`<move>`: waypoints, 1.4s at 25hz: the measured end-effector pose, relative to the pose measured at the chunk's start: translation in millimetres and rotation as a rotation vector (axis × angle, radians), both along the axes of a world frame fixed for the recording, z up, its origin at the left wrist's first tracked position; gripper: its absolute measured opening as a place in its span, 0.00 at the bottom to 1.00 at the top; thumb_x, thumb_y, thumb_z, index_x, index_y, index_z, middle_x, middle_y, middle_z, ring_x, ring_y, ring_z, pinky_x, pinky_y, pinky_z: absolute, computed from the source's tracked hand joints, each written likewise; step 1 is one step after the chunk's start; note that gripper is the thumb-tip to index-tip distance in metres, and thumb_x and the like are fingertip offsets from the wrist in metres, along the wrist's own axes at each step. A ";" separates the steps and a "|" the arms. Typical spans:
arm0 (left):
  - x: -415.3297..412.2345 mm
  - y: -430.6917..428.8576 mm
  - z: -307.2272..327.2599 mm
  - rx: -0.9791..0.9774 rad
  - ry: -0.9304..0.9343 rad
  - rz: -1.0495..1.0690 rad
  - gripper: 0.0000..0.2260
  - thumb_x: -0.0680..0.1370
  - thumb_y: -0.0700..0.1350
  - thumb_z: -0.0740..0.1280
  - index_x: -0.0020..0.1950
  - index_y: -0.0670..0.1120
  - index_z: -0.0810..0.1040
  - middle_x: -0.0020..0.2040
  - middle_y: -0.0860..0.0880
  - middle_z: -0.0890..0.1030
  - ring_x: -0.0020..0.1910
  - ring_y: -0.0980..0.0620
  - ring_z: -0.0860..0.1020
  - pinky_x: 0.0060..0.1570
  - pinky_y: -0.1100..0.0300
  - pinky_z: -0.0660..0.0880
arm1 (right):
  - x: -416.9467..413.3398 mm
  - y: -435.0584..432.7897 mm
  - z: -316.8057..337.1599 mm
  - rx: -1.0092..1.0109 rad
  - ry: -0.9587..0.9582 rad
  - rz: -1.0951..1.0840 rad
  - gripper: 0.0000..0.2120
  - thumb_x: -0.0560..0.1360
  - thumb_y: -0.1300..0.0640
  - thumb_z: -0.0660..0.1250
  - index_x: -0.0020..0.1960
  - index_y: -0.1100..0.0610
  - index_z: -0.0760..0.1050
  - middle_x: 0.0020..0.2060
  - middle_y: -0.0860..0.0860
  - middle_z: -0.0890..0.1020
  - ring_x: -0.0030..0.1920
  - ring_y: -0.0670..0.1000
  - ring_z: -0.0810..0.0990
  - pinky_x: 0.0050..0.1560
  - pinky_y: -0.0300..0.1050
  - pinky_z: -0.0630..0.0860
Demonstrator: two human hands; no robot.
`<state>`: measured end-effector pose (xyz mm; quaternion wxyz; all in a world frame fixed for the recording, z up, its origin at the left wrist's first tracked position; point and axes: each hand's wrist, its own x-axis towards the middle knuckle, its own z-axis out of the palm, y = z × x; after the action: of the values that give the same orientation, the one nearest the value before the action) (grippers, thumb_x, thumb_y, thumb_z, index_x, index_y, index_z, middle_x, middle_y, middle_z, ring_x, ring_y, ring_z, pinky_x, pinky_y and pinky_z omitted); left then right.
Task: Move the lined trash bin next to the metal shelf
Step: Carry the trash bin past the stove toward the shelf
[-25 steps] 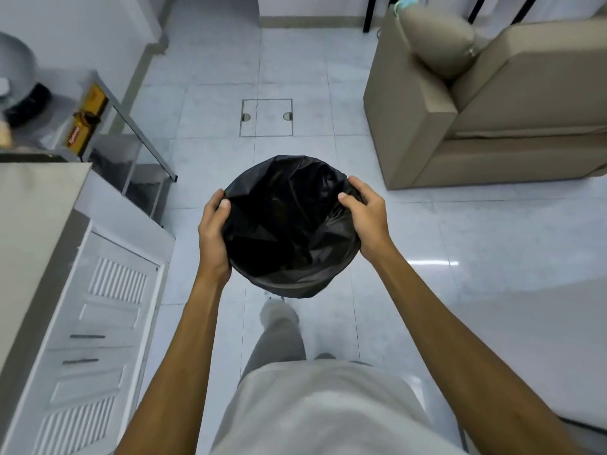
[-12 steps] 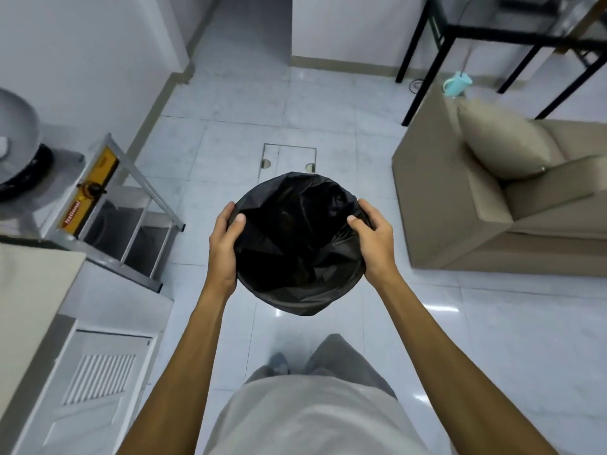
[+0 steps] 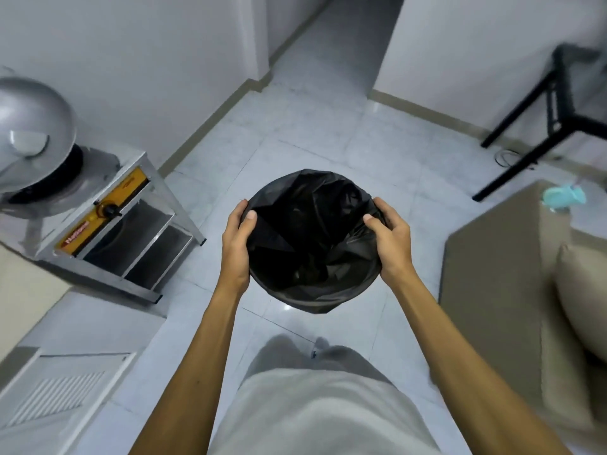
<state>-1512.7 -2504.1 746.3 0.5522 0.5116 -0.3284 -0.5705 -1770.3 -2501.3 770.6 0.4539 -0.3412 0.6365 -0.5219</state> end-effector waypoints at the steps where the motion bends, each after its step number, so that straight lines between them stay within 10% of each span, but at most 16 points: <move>1: -4.0 -18.7 0.6 0.023 0.006 0.032 0.30 0.78 0.56 0.66 0.79 0.48 0.69 0.72 0.53 0.76 0.71 0.54 0.76 0.67 0.61 0.73 | -4.7 -30.3 2.3 0.023 0.002 0.045 0.23 0.79 0.63 0.69 0.73 0.56 0.75 0.60 0.43 0.82 0.60 0.39 0.80 0.61 0.36 0.76; 10: 28.8 -189.7 -32.6 0.054 -0.051 0.285 0.32 0.78 0.62 0.68 0.78 0.47 0.71 0.76 0.44 0.75 0.75 0.44 0.74 0.77 0.42 0.69 | 36.3 -275.4 -23.4 0.035 -0.016 0.326 0.26 0.77 0.65 0.70 0.74 0.56 0.74 0.66 0.47 0.82 0.64 0.42 0.81 0.62 0.36 0.77; 18: 77.5 -314.8 -23.6 0.157 -0.032 0.489 0.38 0.76 0.63 0.67 0.83 0.50 0.64 0.79 0.49 0.71 0.77 0.46 0.71 0.78 0.45 0.68 | 111.6 -458.2 -23.6 0.075 -0.005 0.564 0.27 0.77 0.65 0.71 0.75 0.55 0.74 0.65 0.45 0.82 0.63 0.40 0.81 0.63 0.38 0.77; 25: 95.2 -393.5 -43.2 0.171 -0.017 0.727 0.22 0.83 0.50 0.66 0.76 0.46 0.74 0.70 0.48 0.81 0.69 0.51 0.80 0.70 0.53 0.76 | 173.0 -580.7 -58.3 0.126 0.045 0.817 0.27 0.78 0.65 0.70 0.76 0.57 0.73 0.60 0.41 0.81 0.57 0.36 0.81 0.56 0.32 0.78; 35: 132.6 -475.5 -188.5 0.319 -0.067 1.077 0.26 0.80 0.54 0.65 0.77 0.45 0.74 0.71 0.49 0.80 0.72 0.50 0.77 0.73 0.52 0.74 | 251.2 -690.2 -213.9 0.220 0.016 0.949 0.23 0.80 0.59 0.70 0.74 0.57 0.74 0.68 0.48 0.81 0.68 0.45 0.78 0.70 0.44 0.74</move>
<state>-1380.0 -2979.6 557.7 0.6705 0.7020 0.0523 -0.2343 -1519.0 -3191.6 556.7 0.6702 -0.5477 0.4657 -0.1844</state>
